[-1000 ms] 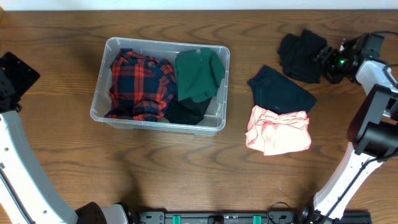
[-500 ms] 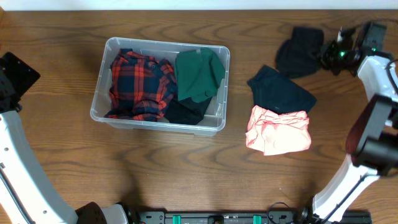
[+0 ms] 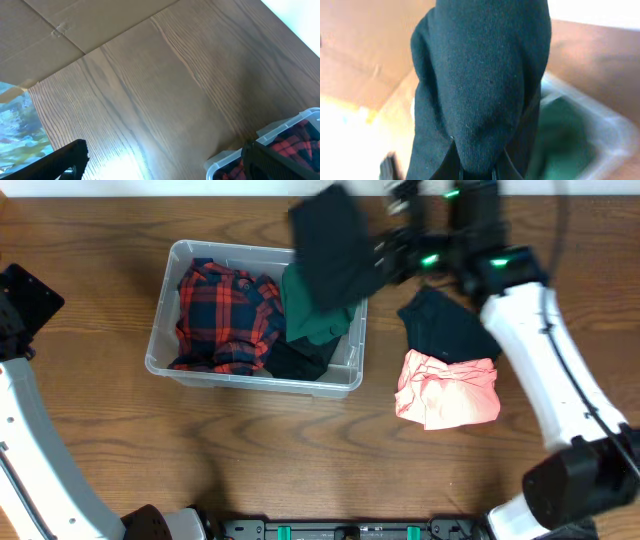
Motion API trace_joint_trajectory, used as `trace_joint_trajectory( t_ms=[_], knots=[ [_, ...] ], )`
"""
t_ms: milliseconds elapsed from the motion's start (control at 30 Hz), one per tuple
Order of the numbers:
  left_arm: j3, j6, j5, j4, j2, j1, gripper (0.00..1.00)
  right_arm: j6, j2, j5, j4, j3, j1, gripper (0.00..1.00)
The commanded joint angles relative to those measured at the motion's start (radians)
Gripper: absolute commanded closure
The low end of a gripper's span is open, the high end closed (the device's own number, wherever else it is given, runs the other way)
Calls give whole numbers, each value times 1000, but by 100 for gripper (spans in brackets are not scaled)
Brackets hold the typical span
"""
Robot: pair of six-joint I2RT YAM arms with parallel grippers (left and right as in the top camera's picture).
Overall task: Pack container
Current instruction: 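Carry the black garment with the right gripper and lower it into the bin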
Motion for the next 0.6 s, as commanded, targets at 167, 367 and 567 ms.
trace_joint_trajectory(
  t_ms=[167,367,567],
  knots=[
    [7,-3,-9,-3,6,4,2,-357,90,-43,-248,-5,155,99],
    [7,-3,-9,-3,6,4,2,-341,213,111,-294,-7,175,99],
    [7,-3,-9,-3,6,4,2,-253,355,340,-251,-6,167,99]
  ],
)
